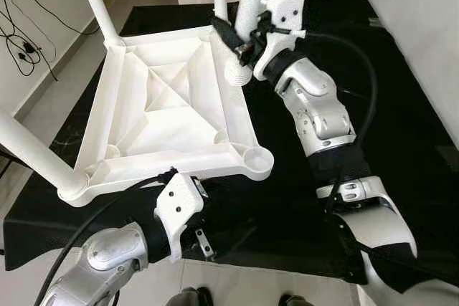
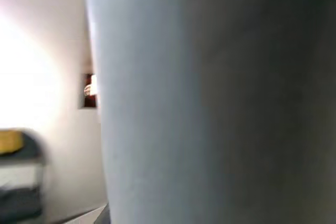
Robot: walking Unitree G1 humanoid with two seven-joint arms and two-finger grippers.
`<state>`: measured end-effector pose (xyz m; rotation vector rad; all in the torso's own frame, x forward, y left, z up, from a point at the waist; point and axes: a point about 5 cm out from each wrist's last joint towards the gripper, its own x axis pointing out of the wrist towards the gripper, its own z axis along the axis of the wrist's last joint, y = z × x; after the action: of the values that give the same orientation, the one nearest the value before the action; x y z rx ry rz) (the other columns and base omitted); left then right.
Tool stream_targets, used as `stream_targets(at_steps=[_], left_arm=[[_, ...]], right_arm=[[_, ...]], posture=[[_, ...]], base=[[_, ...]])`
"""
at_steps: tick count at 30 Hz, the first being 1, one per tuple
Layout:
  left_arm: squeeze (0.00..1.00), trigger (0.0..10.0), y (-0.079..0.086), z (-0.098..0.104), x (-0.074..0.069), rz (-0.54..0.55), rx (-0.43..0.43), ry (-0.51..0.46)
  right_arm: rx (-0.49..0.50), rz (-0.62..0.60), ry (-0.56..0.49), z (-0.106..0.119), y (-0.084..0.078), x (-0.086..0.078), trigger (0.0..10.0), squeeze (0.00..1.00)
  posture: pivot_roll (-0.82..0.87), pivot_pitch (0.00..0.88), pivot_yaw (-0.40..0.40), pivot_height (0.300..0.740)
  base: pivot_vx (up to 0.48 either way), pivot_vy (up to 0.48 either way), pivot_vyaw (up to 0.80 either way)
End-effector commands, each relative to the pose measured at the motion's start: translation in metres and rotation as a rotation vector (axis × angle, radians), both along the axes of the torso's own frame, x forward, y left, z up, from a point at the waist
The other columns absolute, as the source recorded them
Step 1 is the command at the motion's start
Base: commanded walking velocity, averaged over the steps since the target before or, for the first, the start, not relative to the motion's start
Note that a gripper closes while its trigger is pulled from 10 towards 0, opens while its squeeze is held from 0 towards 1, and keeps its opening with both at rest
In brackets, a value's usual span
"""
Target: Building children table
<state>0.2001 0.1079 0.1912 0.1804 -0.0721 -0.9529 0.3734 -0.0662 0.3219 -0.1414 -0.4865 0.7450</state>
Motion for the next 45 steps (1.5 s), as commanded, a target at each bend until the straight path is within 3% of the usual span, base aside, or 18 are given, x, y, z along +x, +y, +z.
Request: stream_targets(at_steps=[1, 8, 13, 15, 17, 20, 23, 30, 34, 45], left_arm=[[0.00, 10.0, 0.002, -0.001, -0.003, 0.017, 0.022, -0.009], [0.00, 10.0, 0.003, -0.004, -0.006, 0.069, 0.001, 0.007], [0.00, 10.0, 0.003, -0.007, -0.014, 0.056, -0.006, 0.032], [0.00, 10.0, 0.003, -0.007, -0.016, 0.052, -0.006, 0.037], [0.00, 10.0, 0.001, -0.012, -0.033, 0.018, -0.021, 0.102], [0.00, 10.0, 0.001, -0.015, -0.041, 0.005, -0.031, 0.145], [0.00, 10.0, -0.002, -0.025, -0.064, 0.033, -0.074, 0.259], [0.00, 10.0, -0.003, -0.026, -0.071, 0.094, -0.091, 0.264], [0.00, 10.0, 0.005, -0.025, -0.072, 0.185, -0.177, 0.293], [0.00, 10.0, -0.001, -0.022, -0.087, 0.132, -0.222, 0.353]], right_arm=[[-0.020, 0.050, -0.023, 0.002, 0.005, -0.005, 10.0, 0.00], [-0.065, 0.182, -0.005, 0.001, 0.012, -0.012, 10.0, 0.00], [-0.153, 0.455, 0.027, -0.007, 0.007, -0.028, 10.0, 0.00], [-0.179, 0.499, 0.020, -0.009, 0.004, -0.031, 10.0, 0.00], [-0.275, 0.682, 0.087, -0.020, -0.017, -0.039, 10.0, 0.00], [-0.314, 0.762, 0.117, -0.023, -0.025, -0.043, 10.0, 0.00], [-0.394, 0.985, 0.152, -0.029, -0.031, -0.062, 10.0, 0.00], [-0.448, 1.059, 0.143, -0.040, -0.025, -0.071, 10.0, 0.00], [-0.468, 0.961, 0.090, -0.046, -0.018, -0.063, 10.0, 0.00], [-0.505, 0.995, 0.097, -0.043, -0.023, -0.065, 10.0, 0.00]], posture=[[0.05, 0.173, 0.063, 0.740], [0.05, 0.186, 0.056, 0.740], [0.05, 0.202, 0.052, 0.740], [0.05, 0.202, 0.052, 0.740], [0.06, 0.231, 0.046, 0.740], [0.06, 0.234, 0.045, 0.740], [0.06, 0.271, 0.045, 0.740], [0.08, 0.293, 0.048, 0.740], [0.10, 0.325, 0.060, 0.740], [0.10, 0.368, 0.073, 0.740]], base=[[0.000, 0.000, 0.00], [0.000, 0.000, 0.00], [0.000, 0.000, 0.00], [0.000, 0.000, 0.00], [0.000, 0.000, 0.00], [0.000, 0.000, 0.00], [0.000, 0.000, 0.00], [0.000, 0.000, 0.00], [0.000, 0.000, 0.00], [0.000, 0.000, 0.00]])
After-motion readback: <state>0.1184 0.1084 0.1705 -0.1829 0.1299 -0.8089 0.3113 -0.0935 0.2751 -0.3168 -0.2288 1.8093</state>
